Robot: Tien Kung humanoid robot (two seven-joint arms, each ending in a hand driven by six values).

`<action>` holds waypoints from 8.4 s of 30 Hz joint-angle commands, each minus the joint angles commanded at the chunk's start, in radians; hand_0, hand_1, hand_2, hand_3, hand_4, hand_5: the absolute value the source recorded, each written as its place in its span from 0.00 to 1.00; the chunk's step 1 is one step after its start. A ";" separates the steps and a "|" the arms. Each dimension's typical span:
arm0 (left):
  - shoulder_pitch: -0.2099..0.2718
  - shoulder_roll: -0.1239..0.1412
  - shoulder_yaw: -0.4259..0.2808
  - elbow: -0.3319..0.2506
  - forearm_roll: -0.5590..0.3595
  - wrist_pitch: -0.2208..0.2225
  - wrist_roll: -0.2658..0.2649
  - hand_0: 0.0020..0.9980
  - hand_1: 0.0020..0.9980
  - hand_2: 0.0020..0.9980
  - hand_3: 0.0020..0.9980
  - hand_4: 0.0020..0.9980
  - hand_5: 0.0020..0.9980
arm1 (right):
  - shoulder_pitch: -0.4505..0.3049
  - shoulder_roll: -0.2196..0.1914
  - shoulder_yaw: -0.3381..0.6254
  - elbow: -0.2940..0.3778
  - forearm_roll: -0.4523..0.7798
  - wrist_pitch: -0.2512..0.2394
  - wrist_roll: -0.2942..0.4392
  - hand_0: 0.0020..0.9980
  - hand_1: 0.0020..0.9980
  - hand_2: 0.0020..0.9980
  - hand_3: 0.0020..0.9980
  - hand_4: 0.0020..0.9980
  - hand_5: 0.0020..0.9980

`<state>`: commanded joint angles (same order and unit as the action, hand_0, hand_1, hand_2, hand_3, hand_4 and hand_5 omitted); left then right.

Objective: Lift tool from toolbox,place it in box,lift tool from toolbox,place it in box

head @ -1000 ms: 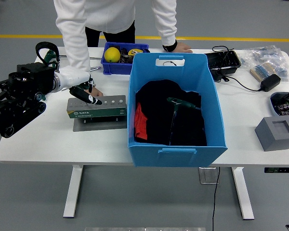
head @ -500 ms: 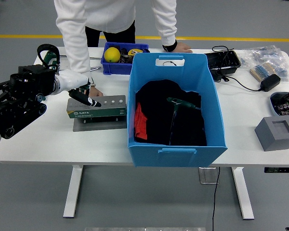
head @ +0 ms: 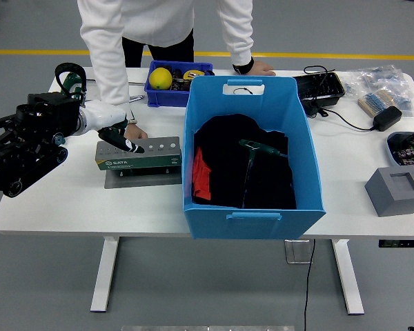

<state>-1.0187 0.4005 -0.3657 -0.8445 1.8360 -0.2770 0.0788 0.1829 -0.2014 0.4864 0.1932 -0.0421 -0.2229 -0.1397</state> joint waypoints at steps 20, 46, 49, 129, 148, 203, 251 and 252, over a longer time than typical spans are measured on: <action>-0.001 -0.007 0.019 0.048 0.005 0.052 -0.041 0.32 0.12 0.14 0.19 0.92 0.88 | 0.010 -0.002 -0.006 -0.003 0.012 0.002 0.003 0.66 0.63 0.69 0.55 0.78 0.67; 0.036 -0.002 -0.034 0.083 -0.040 0.457 -0.224 0.12 0.00 0.00 0.04 0.97 0.29 | 0.011 -0.001 0.001 -0.005 0.008 0.003 0.003 0.66 0.64 0.69 0.55 0.78 0.67; 0.043 0.000 -0.055 0.082 -0.067 0.476 -0.250 0.10 0.00 0.00 0.03 0.92 0.40 | 0.010 -0.001 0.003 -0.005 0.006 0.003 0.003 0.66 0.64 0.69 0.55 0.78 0.67; 0.033 -0.218 -0.106 -0.136 -0.116 0.486 -0.229 0.41 0.51 0.78 0.75 0.88 0.53 | 0.028 -0.018 -0.027 -0.006 0.038 0.007 0.017 0.65 0.63 0.69 0.55 0.78 0.67; 0.455 -0.224 -0.718 -0.297 -0.369 0.456 -0.248 0.41 0.46 0.63 0.63 0.88 0.56 | 0.010 -0.009 -0.045 0.004 0.060 -0.002 0.022 0.64 0.62 0.69 0.55 0.78 0.67; 0.980 -0.400 -1.168 -0.487 -0.656 0.266 -0.188 0.81 0.87 0.95 0.83 0.90 0.71 | 0.013 0.004 -0.074 0.007 0.098 -0.002 0.029 0.65 0.63 0.69 0.55 0.78 0.67; 1.001 -0.394 -1.178 -0.486 -0.717 0.223 -0.303 1.00 1.00 1.00 1.00 0.95 1.00 | 0.004 0.007 -0.057 0.008 0.071 -0.003 0.023 0.65 0.63 0.69 0.55 0.78 0.67; 1.002 -0.393 -1.178 -0.486 -0.717 0.223 -0.303 1.00 1.00 1.00 1.00 0.95 1.00 | 0.003 0.007 -0.055 0.008 0.069 -0.004 0.022 0.64 0.63 0.69 0.55 0.78 0.67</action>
<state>-0.0164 0.0070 -1.5441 -1.3303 1.1187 -0.0543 -0.2239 0.1862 -0.1941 0.4311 0.2014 0.0272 -0.2265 -0.1176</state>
